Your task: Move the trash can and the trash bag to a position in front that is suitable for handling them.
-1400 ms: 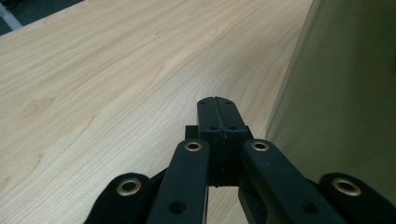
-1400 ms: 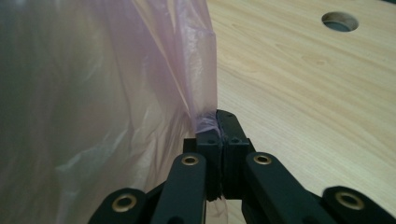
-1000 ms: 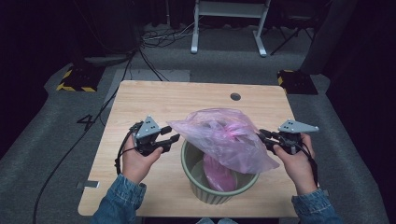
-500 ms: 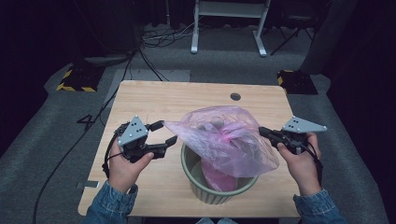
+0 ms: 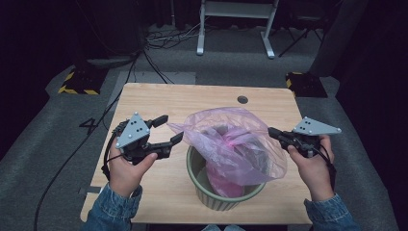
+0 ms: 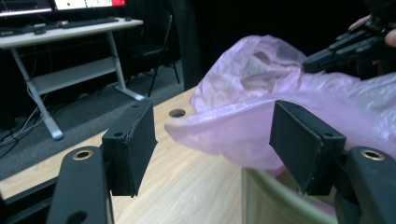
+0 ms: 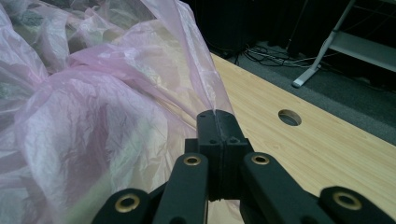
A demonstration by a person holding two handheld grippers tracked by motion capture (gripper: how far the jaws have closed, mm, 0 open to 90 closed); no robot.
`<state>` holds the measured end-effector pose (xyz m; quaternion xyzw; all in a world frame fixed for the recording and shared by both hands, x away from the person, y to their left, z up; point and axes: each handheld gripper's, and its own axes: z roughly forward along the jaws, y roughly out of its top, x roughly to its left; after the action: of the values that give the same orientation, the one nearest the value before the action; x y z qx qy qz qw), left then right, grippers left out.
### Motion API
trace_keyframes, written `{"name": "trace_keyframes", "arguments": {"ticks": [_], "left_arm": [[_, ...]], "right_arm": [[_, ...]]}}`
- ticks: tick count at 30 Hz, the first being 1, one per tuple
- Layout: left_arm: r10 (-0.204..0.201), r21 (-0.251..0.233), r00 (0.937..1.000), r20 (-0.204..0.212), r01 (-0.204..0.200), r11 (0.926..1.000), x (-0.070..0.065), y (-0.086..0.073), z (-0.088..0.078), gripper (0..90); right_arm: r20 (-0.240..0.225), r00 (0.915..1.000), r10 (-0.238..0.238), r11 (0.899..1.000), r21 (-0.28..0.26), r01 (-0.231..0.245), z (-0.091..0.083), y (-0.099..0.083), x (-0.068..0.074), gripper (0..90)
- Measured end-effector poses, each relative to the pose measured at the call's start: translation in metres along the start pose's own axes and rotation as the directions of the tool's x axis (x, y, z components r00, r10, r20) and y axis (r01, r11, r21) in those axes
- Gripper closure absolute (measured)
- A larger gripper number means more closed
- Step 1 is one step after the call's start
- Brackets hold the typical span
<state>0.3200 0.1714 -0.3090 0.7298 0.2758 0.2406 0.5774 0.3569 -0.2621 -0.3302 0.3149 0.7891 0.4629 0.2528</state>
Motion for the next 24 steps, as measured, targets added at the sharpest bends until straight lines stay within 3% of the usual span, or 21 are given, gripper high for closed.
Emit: {"name": "trace_keyframes", "arguments": {"ticks": [6,11,15,24], "left_arm": [[-0.039,-0.035,0.9979,-0.051,0.037,0.9987,0.006,0.007,0.000,29.3],[-0.011,0.042,0.9990,-0.044,0.013,0.9990,0.005,0.005,0.014,29.3],[0.023,0.113,0.9989,-0.041,-0.019,0.9934,0.006,0.000,0.031,28.0],[-0.011,0.153,0.9997,-0.020,0.014,0.9882,0.015,-0.015,0.044,30.2]], "right_arm": [[-0.004,1.0000,-0.008,1.000,-0.003,0.008,0.000,0.003,0.003,90.0],[-0.012,0.9998,-0.017,1.000,-0.006,0.017,0.001,0.006,0.005,90.0],[-0.020,0.9995,-0.024,1.000,-0.009,0.024,0.003,0.008,0.008,90.0],[-0.028,0.9995,-0.017,1.000,-0.004,0.017,0.010,0.007,0.006,90.0]]}}
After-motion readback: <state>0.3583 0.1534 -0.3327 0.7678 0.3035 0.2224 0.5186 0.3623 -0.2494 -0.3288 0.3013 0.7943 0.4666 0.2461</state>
